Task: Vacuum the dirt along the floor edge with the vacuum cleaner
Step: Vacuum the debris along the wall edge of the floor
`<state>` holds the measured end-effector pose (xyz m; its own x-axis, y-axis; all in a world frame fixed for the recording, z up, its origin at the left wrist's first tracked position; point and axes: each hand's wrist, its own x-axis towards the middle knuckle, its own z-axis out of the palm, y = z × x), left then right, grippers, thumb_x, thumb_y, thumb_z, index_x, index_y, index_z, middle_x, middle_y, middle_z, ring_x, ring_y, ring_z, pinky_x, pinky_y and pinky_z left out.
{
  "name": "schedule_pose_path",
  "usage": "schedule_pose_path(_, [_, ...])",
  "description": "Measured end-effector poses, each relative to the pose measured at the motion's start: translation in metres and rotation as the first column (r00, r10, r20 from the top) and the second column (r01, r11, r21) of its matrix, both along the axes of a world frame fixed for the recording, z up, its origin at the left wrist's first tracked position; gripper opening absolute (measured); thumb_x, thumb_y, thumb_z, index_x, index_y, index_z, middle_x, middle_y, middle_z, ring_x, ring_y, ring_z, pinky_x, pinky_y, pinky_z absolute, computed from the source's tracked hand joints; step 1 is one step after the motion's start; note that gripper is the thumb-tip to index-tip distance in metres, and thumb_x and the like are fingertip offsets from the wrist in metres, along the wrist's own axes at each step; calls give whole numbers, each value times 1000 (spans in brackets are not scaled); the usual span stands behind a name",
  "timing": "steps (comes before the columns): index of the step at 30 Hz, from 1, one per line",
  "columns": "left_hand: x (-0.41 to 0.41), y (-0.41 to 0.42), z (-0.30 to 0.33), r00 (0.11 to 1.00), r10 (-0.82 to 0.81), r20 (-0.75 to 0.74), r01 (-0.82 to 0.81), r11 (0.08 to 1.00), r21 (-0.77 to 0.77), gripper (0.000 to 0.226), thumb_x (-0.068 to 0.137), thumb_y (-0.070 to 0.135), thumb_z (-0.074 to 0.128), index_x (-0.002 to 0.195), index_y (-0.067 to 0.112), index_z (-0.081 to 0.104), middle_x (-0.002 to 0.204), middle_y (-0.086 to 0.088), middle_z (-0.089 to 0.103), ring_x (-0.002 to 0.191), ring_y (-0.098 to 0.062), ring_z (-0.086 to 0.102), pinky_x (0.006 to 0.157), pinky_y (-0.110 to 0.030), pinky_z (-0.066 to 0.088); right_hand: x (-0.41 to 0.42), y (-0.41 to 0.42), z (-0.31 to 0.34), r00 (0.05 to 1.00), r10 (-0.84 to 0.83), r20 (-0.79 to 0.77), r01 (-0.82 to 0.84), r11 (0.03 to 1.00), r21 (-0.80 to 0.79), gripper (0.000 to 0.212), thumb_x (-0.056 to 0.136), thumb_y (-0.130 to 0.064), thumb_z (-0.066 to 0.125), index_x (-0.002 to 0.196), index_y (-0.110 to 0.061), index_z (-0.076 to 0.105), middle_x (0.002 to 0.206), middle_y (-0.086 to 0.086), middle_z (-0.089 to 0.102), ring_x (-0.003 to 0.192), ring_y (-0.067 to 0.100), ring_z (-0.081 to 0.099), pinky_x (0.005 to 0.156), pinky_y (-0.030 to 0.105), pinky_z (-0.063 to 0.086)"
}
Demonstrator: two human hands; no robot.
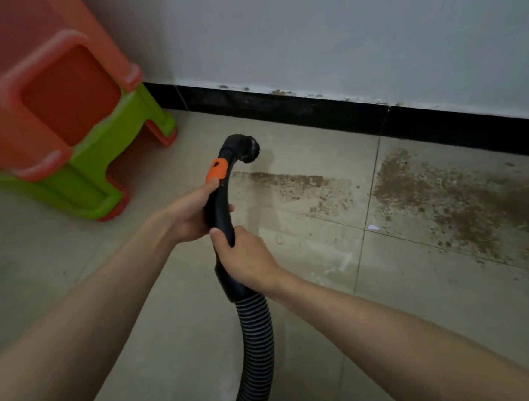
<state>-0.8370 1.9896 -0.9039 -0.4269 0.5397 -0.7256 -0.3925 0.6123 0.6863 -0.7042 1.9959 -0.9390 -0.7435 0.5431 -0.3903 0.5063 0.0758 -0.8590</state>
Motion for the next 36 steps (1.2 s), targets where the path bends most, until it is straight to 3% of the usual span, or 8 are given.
schedule_pose_path(3, [-15,-19,-14,988,138,75,-144,986,78,51,97,54,37,120,9,46,87,-7,56,74,-17,57,65,-30,48,-10,-7,-4,998,58,30,-59,996,63,53,96,-63,32,103,-14,52,84,1,59,79,24,62,63,34,47])
schedule_pose_path(6, [-23,-22,-25,951,281,125,-297,945,137,57,94,60,38,111,7,49,74,-5,57,52,-15,59,51,-25,52,-19,-14,-8,998,69,15,-69,997,36,52,95,-63,34,98,-15,53,82,1,61,77,23,64,65,35,52])
schedule_pose_path(10, [-31,-23,-38,955,290,-65,-278,948,152,52,97,58,33,106,9,49,67,-5,55,46,-14,56,49,-25,49,-35,-17,-14,997,73,32,-70,992,-109,44,96,-56,38,96,-15,52,83,1,61,72,17,61,60,30,47])
schedule_pose_path(14, [-37,-41,-50,959,252,-130,-232,961,151,46,97,57,34,101,14,50,59,-2,58,50,-14,56,54,-27,49,-45,-33,-22,996,90,12,-84,963,-256,37,94,-47,44,100,-12,53,97,12,68,87,28,68,83,45,56])
schedule_pose_path(19, [-42,-68,-63,937,349,11,-348,932,102,48,96,57,36,96,11,50,60,-2,56,51,-15,53,55,-28,46,-53,-52,-27,981,185,55,-177,976,-125,53,98,-55,37,117,-6,50,101,13,65,86,29,65,77,43,55])
schedule_pose_path(22, [-45,-79,-68,904,411,114,-422,900,108,46,95,57,39,94,12,49,61,-1,54,50,-15,52,54,-27,46,-56,-56,-28,966,250,73,-247,968,-42,54,99,-53,36,121,-5,49,100,13,63,81,26,60,66,35,46])
schedule_pose_path(25, [-46,-84,-72,879,444,174,-463,881,94,45,94,57,40,91,12,48,59,-2,53,47,-15,51,49,-23,47,-58,-57,-28,954,285,94,-284,959,-21,54,99,-51,36,122,-4,50,104,15,63,81,27,57,68,35,45])
schedule_pose_path(36, [-40,-46,-64,944,316,96,-319,948,18,44,95,51,38,96,9,50,67,-6,54,53,-17,53,55,-28,47,-49,-26,-24,968,196,159,-198,980,-3,54,98,-53,38,120,-6,53,108,16,64,94,34,63,75,36,48])
